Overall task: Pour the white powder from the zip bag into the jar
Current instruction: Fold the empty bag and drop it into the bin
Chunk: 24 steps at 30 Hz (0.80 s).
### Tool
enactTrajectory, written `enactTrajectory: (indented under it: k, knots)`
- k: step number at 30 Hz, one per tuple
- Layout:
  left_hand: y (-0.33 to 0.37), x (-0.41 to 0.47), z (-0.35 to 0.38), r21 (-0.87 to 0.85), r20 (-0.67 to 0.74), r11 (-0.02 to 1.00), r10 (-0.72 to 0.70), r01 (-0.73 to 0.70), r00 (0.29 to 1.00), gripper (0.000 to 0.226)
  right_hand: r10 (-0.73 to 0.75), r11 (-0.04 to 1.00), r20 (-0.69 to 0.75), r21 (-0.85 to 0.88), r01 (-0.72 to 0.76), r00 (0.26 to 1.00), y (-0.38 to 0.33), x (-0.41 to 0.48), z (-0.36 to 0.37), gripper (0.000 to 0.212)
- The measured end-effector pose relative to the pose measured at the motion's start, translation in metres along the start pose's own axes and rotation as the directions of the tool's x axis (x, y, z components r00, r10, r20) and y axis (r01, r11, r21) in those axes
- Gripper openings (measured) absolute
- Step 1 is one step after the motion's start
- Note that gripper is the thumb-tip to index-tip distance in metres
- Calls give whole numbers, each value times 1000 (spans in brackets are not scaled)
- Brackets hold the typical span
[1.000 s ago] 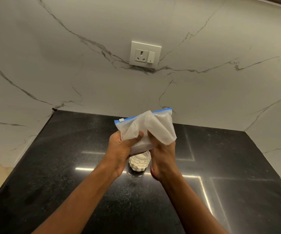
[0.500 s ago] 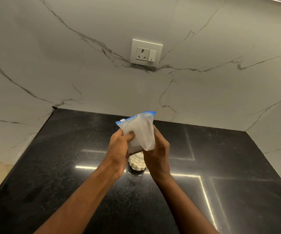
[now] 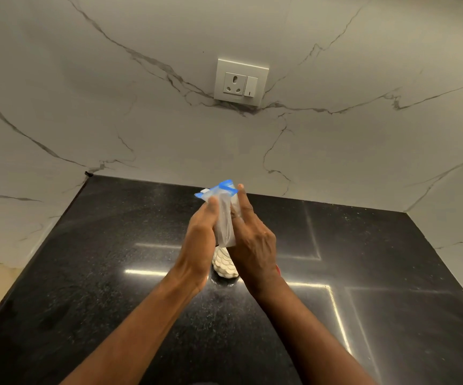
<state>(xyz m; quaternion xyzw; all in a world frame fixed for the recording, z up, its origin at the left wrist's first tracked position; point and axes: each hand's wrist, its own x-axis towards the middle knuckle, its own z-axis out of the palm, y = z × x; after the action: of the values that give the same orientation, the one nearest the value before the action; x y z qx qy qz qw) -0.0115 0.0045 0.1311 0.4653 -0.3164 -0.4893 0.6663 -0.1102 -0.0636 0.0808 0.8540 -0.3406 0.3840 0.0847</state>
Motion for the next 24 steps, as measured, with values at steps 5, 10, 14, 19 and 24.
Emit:
enactTrajectory:
  k: [5, 10, 14, 19, 24]
  knots:
    - [-2, 4, -1, 179, 76, 984, 12, -25, 997, 33, 42, 998, 87, 43, -46, 995, 3, -3, 0, 75]
    - [0, 17, -16, 116, -22, 983, -142, 143, 990, 24, 130, 978, 269, 125, -169, 954, -1, -6, -10, 73]
    - [1, 21, -31, -18, -40, 966, -257, 257, 966, 25, 214, 761, 413, 497, -416, 885, 5, -14, -34, 89]
    - [4, 22, -40, 88, 105, 959, -278, 269, 955, 25, 324, 94, 709, 634, -767, 626, 21, 4, -50, 71]
    - [15, 23, -47, 220, 204, 953, -254, 208, 946, 32, 242, -52, 760, 631, -774, 603, 33, 13, -56, 43]
